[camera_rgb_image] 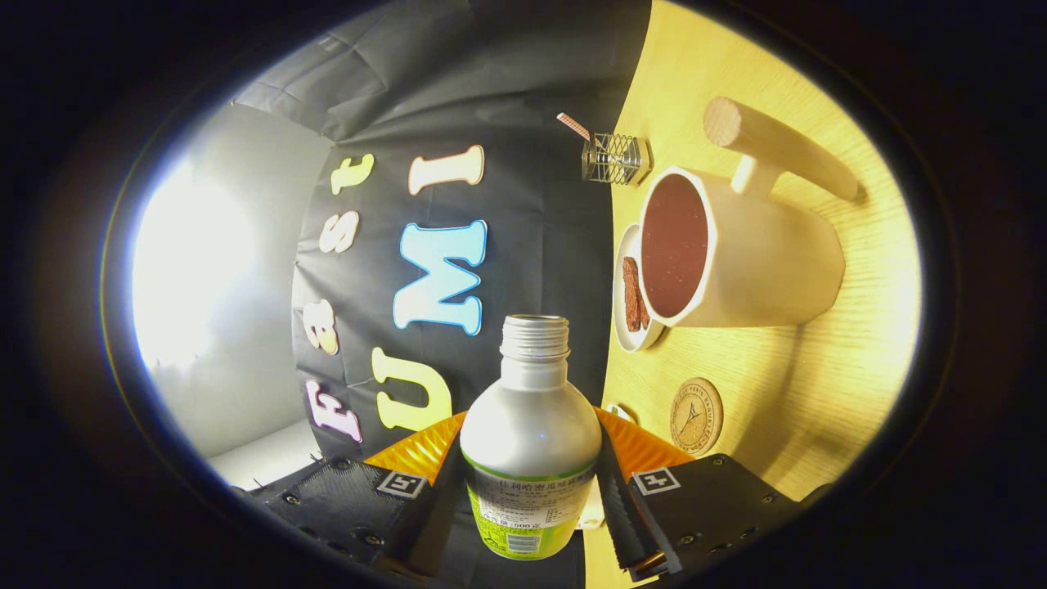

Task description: Take the bottle from table, then pour the juice into the cup, finally place the bottle on the coaster

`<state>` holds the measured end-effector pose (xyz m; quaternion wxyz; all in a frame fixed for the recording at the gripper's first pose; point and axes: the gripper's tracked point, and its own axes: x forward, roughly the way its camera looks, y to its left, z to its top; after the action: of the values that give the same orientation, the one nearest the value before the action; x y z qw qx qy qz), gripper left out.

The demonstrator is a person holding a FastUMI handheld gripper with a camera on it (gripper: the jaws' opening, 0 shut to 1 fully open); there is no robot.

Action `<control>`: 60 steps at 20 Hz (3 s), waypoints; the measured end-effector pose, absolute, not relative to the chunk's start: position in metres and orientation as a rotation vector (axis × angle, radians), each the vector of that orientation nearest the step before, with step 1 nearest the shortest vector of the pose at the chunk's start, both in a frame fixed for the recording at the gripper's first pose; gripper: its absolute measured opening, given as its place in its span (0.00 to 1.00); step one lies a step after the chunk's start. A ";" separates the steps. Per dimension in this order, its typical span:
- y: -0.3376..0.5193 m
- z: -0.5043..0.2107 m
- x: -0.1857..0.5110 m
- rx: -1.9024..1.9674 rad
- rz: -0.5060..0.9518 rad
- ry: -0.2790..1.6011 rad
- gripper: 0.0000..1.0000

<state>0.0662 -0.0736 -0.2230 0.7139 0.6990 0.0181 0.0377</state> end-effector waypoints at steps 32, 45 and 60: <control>-0.085 -0.232 0.072 1.755 0.076 0.009 0.76; -0.089 -0.228 0.072 1.788 0.071 -0.008 0.76; -0.093 -0.226 0.074 1.842 0.070 -0.022 0.76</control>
<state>0.0738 -0.0933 -0.2263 0.6044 0.7961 -0.0094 0.0301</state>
